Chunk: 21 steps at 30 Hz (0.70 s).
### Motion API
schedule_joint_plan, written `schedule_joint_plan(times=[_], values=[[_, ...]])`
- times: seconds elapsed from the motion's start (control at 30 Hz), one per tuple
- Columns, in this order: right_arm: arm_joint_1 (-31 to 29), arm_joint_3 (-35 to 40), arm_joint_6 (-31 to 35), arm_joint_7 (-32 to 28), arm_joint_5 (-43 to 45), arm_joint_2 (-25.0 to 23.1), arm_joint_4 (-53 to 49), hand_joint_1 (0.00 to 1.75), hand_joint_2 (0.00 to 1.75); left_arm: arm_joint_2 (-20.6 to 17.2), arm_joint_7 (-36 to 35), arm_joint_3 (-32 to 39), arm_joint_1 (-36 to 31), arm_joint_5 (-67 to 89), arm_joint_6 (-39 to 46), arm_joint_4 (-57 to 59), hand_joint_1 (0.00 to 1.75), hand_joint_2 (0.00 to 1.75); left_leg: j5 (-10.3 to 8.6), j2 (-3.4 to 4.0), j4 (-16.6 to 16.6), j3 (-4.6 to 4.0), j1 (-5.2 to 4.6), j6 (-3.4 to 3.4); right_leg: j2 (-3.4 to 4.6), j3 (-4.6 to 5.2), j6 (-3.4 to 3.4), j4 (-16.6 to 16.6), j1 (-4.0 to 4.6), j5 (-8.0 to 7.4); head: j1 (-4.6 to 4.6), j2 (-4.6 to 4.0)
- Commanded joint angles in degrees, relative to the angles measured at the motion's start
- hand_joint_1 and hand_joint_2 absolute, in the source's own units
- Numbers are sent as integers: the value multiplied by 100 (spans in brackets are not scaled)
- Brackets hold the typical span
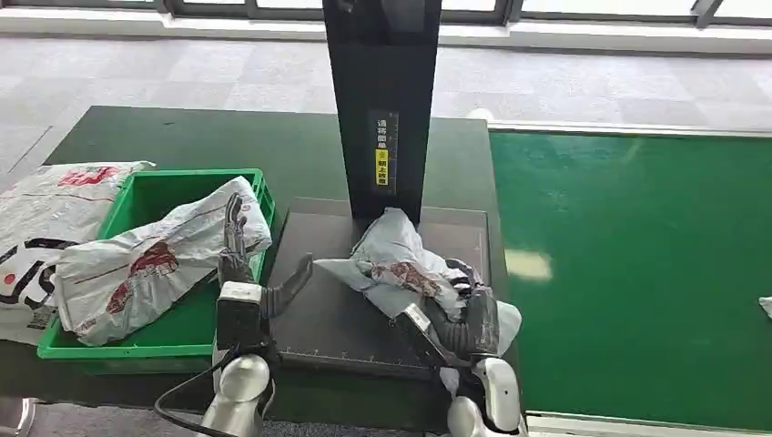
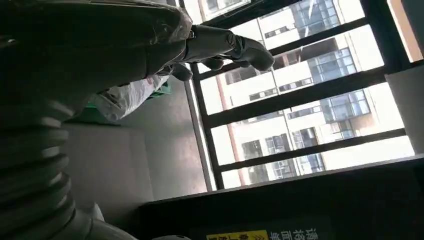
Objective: Moved the parcel from conveyor to table for the left to box.
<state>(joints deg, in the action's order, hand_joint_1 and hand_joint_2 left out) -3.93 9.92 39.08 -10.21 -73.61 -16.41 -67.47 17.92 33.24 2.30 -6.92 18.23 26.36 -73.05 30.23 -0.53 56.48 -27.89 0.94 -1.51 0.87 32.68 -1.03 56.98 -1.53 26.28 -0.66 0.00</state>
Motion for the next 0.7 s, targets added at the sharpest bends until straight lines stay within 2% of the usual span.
schedule_joint_plan(times=[0.03, 0.07, 0.13, 0.53, 0.63, 0.7], values=[[-403, -59, -85, -19, 28, -47, 815, 0, 0, 191, -48, -132, 206, 5, 99, 118, 0, 175, 0, 9, -8, 11, 0, 6, 2, -7, 6, -8, 2, -2, 0, 0], [-396, -58, -112, -20, 29, -42, 801, 0, 0, 192, -45, -132, 201, 10, 108, 126, 0, 175, -1, 12, -15, 17, 0, 8, 2, -13, 9, -15, 4, -4, 0, 0], [-338, -7, -274, -426, 658, -36, 631, 0, 0, 188, -36, -135, 200, 24, 157, 125, 0, 175, -1, 13, -15, 16, 0, 9, 2, -12, 10, -15, 4, -5, 0, 0], [-328, -15, -283, -432, 671, -20, 599, 0, 0, 184, -36, -134, 199, 24, 156, 121, 0, 175, -1, 8, -10, 14, -3, 7, 0, -8, 6, -7, 0, -1, 0, 0], [-174, 57, -626, -1383, 1996, -11, 124, 0, 0, 174, -36, -128, 200, 33, 197, 122, 0, 175, 0, 8, -8, 13, -1, 6, 0, -8, 6, -7, 1, -1, 0, 0], [27, 56, -707, -1833, 2549, 31, -432, 0, 0, 170, -25, -110, 198, 37, 217, 139, 0, 175, 0, 7, -9, 12, -1, 8, -3, -8, 8, -8, 2, -1, 0, 0]])
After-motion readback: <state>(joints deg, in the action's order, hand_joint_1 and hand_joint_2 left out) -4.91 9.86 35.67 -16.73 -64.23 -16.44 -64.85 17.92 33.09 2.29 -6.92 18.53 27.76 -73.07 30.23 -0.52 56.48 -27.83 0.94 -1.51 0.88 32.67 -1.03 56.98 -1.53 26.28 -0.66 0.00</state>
